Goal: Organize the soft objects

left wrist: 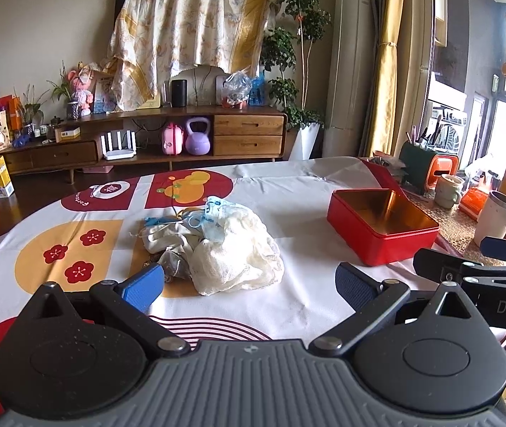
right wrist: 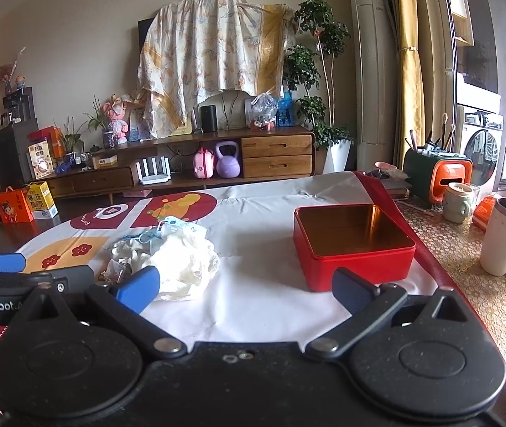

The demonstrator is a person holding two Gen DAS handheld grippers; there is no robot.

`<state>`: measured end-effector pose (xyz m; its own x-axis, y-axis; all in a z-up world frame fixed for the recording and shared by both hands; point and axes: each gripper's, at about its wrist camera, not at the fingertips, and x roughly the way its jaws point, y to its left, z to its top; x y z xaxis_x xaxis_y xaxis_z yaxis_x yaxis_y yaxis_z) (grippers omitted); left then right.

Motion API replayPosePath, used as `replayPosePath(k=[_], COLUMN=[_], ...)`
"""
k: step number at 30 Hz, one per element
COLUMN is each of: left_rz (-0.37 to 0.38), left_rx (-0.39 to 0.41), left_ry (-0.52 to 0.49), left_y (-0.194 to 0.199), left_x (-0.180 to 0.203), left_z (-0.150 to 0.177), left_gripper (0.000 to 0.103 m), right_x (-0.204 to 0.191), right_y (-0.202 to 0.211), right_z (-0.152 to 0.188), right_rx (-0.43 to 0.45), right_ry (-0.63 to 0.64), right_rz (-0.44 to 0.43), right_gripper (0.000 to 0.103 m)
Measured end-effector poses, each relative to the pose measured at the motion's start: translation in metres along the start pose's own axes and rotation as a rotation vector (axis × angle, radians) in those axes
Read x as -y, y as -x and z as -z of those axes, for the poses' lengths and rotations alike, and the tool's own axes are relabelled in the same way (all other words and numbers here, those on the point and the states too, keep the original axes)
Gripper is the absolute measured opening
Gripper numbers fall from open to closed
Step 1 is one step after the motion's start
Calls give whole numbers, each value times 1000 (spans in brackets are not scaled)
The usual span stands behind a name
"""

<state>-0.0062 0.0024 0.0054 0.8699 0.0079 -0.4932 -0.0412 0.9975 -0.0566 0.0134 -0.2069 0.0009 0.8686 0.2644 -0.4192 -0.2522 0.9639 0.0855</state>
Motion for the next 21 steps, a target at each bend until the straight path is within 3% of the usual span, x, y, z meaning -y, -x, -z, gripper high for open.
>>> replayPosePath(k=[21], left_rz=[-2], left_rx=[39], left_ry=[-13], left_y=[7], left_x=[0], left_z=[-3], left_gripper=[103], right_x=[-2], right_y=[7], right_z=[-4], right_rx=[40], right_ry=[1], right_rz=[-33], right_gripper=[103])
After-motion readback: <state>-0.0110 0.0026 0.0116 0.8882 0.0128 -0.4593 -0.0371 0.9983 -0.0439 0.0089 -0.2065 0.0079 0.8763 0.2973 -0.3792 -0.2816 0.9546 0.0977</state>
